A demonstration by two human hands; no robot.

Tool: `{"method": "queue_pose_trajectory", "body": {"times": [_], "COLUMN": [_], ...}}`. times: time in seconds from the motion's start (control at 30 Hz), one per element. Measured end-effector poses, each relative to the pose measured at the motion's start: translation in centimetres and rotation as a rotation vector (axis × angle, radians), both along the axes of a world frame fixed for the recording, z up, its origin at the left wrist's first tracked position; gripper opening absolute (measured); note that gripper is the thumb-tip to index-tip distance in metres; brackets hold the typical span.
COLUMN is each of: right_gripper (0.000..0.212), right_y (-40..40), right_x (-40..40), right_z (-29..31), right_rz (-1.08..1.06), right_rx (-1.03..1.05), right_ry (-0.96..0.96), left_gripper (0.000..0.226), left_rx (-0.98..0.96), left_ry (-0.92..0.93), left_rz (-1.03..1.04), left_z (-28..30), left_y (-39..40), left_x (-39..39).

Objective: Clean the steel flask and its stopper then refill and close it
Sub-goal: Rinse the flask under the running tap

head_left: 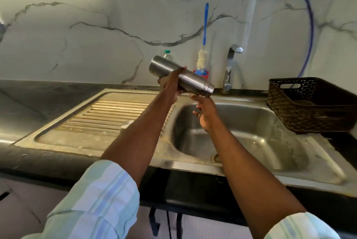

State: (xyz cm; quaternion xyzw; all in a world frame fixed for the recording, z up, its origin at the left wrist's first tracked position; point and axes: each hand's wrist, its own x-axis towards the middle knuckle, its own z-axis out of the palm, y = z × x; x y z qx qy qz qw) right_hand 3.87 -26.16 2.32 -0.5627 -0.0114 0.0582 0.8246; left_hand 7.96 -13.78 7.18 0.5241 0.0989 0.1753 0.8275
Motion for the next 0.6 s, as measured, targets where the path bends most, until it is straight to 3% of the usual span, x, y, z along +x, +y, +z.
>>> {"method": "queue_pose_trajectory", "body": {"times": [0.13,0.27,0.33,0.4,0.5,0.6], "right_gripper": [0.06,0.052,0.05,0.053,0.054,0.046], "right_y": [-6.0,-10.5,-12.0,-12.9,-13.2,-12.8], "right_x": [1.2,2.5,3.2,4.0,5.5,7.0], "right_z": [0.6,0.8,0.5,-0.1,-1.7,-2.9], "right_rz": [-0.141,-0.31,-0.437,-0.517,-0.52,-0.536], "right_rx": [0.047,-0.059,-0.106,-0.207,-0.409,-0.568], "right_ry": [-0.205,-0.244,-0.251,-0.238,-0.229,-0.228], "left_gripper": [0.051,0.064,0.068,0.052,0.027,0.016], "left_rx": [-0.132,-0.162,0.09,0.487,0.815,0.99], "left_ry": [0.188,0.418,0.534,0.561,0.328,0.074], "left_rz": [-0.303,-0.498,-0.598,-0.546,-0.208,-0.112], "left_z": [-1.4,-3.4,-4.2,-4.5,-4.7,-3.8], "left_y": [-6.9,-11.1,-11.7,-11.6,-10.6,-11.3], "left_x": [0.7,1.7,1.8,2.7,6.8,10.2]}}
